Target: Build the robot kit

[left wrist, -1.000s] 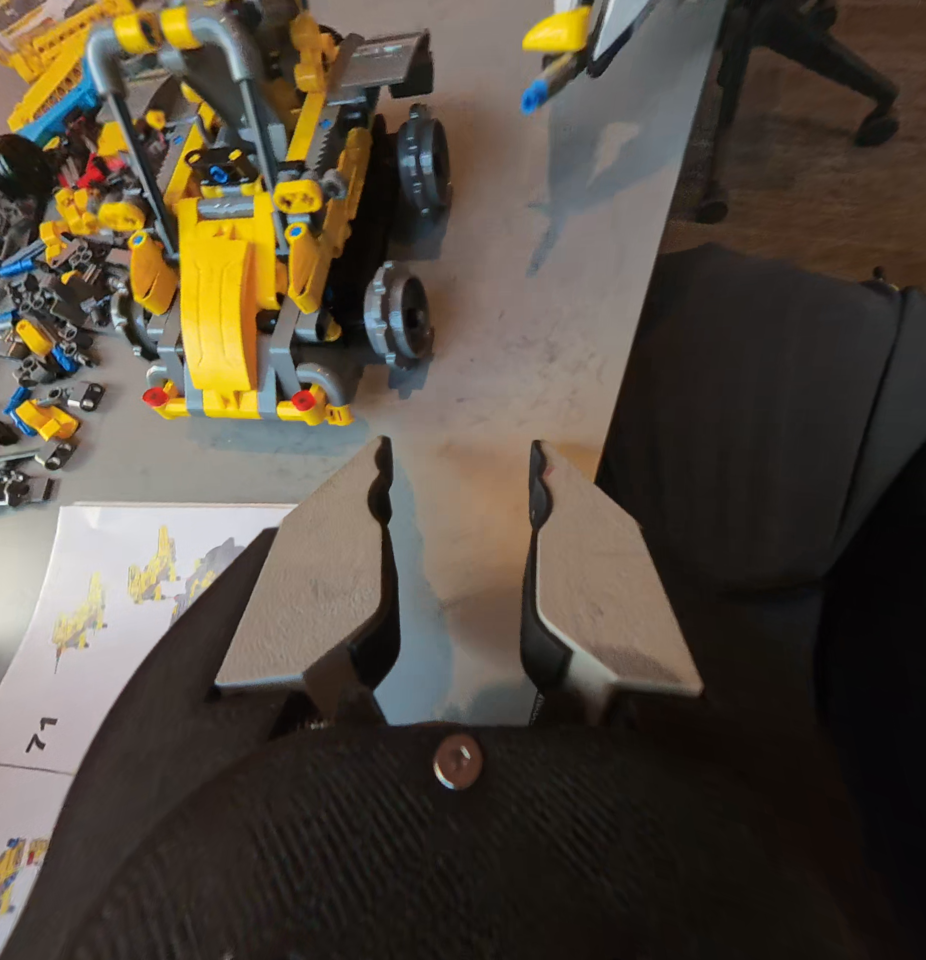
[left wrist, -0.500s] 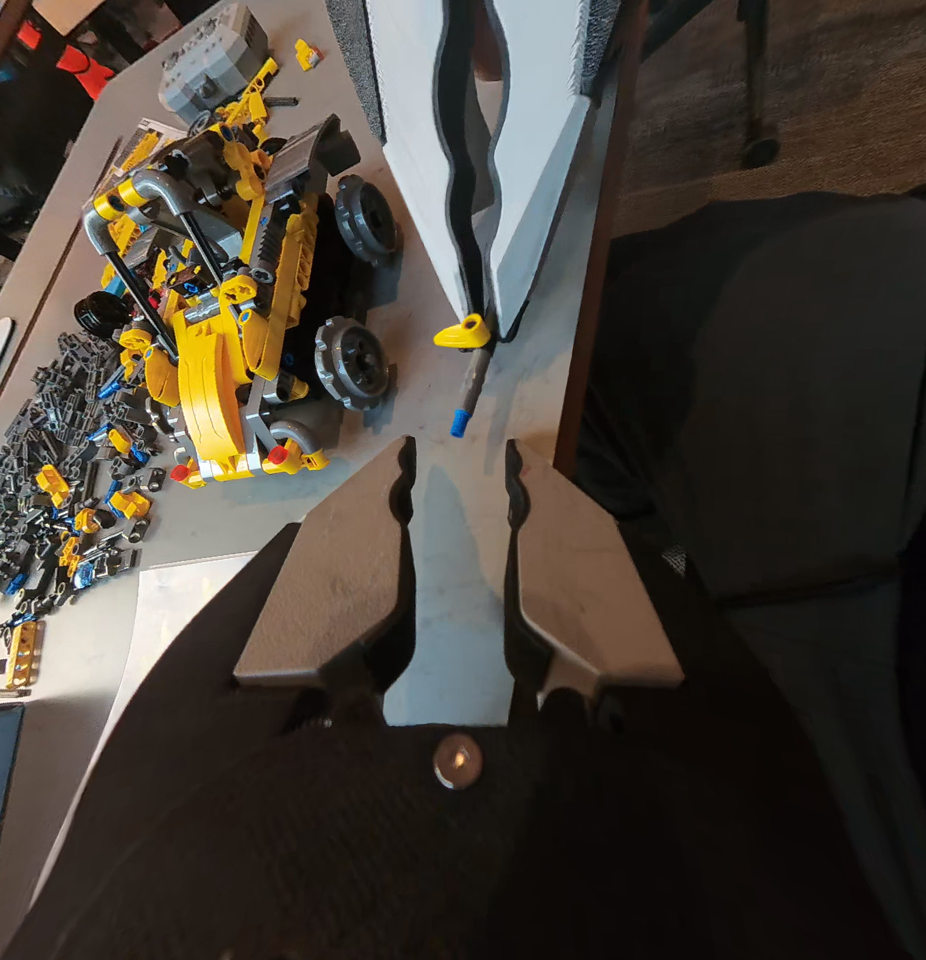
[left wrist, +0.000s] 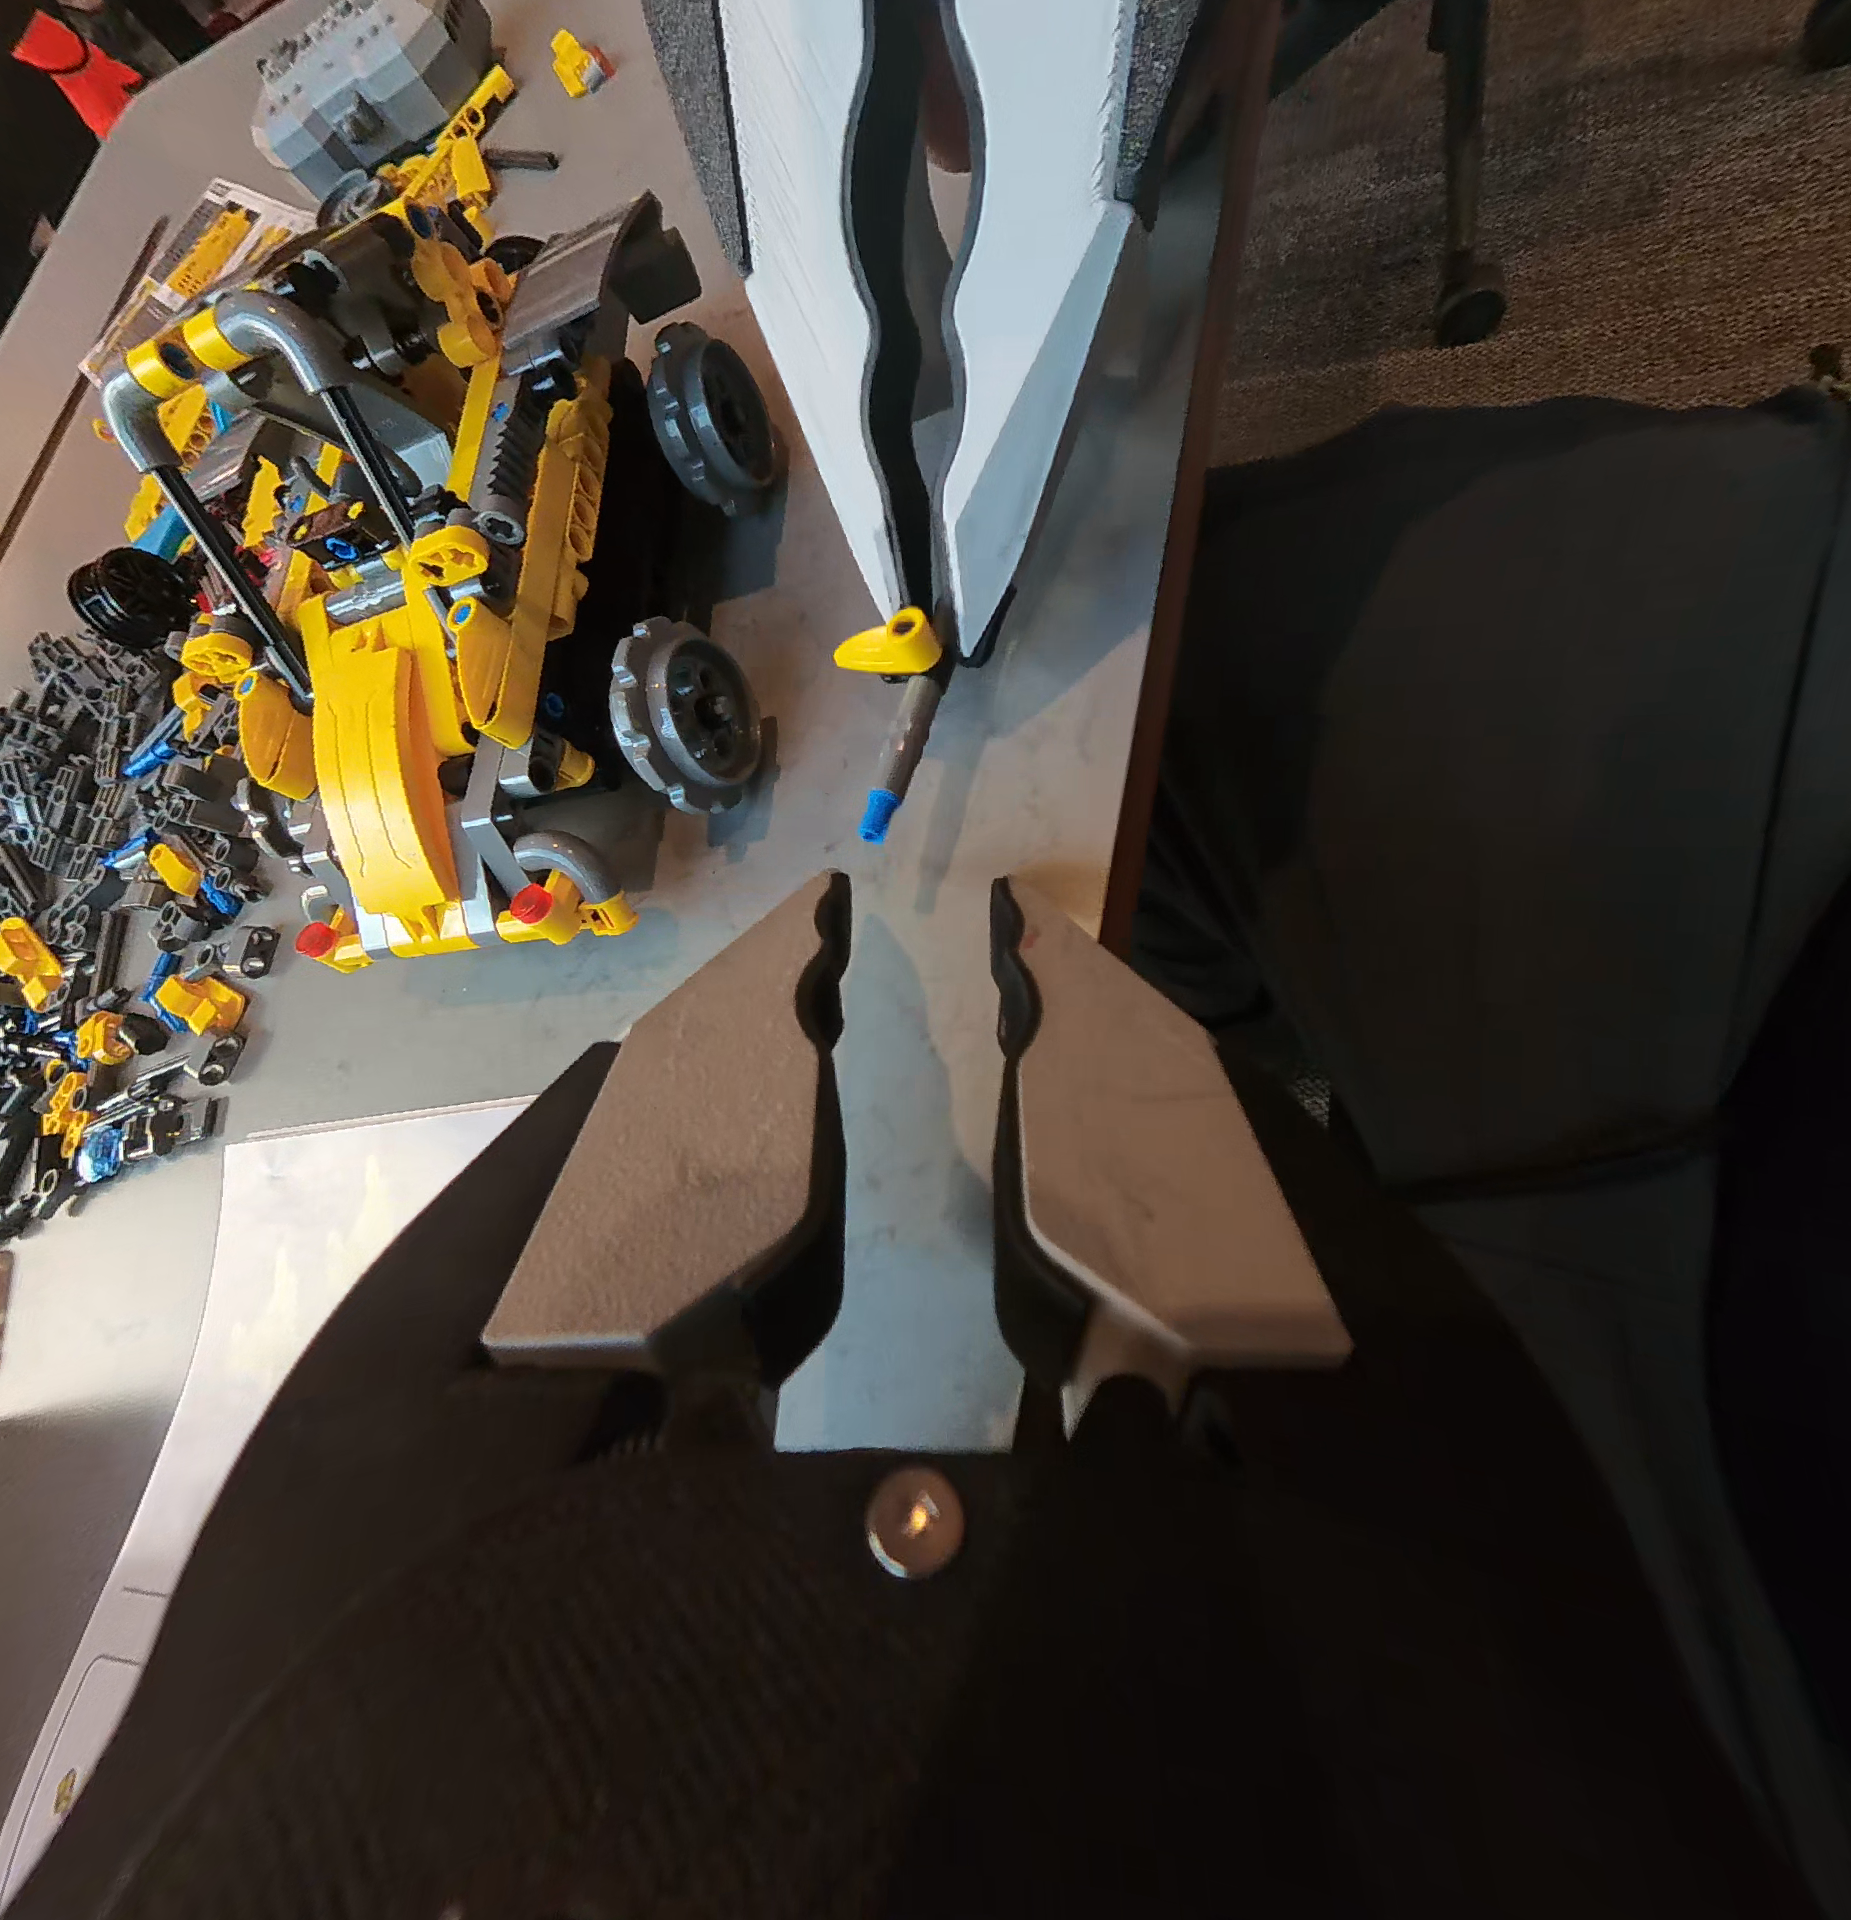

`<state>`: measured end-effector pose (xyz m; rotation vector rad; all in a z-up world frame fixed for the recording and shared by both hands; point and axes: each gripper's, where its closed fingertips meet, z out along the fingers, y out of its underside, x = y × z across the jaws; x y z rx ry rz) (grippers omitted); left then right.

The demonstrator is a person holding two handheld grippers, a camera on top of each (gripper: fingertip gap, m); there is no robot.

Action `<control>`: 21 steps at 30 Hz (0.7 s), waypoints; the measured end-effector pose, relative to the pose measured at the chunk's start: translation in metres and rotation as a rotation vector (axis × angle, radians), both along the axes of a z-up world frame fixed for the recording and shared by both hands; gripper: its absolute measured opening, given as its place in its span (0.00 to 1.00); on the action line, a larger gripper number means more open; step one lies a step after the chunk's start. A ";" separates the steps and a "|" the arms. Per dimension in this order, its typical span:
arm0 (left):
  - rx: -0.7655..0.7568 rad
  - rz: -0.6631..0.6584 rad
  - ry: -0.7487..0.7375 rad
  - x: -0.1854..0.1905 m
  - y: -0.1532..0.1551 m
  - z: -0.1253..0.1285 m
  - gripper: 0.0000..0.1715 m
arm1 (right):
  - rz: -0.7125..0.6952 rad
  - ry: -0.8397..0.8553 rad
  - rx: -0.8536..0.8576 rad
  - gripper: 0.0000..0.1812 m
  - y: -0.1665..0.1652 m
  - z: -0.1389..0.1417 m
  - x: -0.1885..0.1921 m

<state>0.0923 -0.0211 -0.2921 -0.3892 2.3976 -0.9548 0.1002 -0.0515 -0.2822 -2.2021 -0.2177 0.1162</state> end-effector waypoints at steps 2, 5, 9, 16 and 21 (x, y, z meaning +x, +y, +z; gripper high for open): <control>0.001 0.003 0.008 0.000 0.000 -0.001 0.12 | -0.008 -0.009 -0.017 0.02 -0.002 -0.003 0.003; 0.002 0.004 0.009 0.001 0.000 -0.001 0.11 | -0.010 -0.026 -0.035 0.02 -0.005 -0.006 0.005; 0.001 0.004 0.011 0.001 0.000 -0.001 0.11 | -0.023 -0.030 -0.046 0.02 -0.009 -0.008 0.010; 0.006 0.006 0.005 0.001 0.001 -0.001 0.10 | -0.072 -0.052 -0.075 0.02 -0.031 -0.013 0.027; 0.006 0.008 0.015 0.001 0.001 -0.002 0.08 | -0.106 -0.050 -0.098 0.02 -0.050 -0.017 0.040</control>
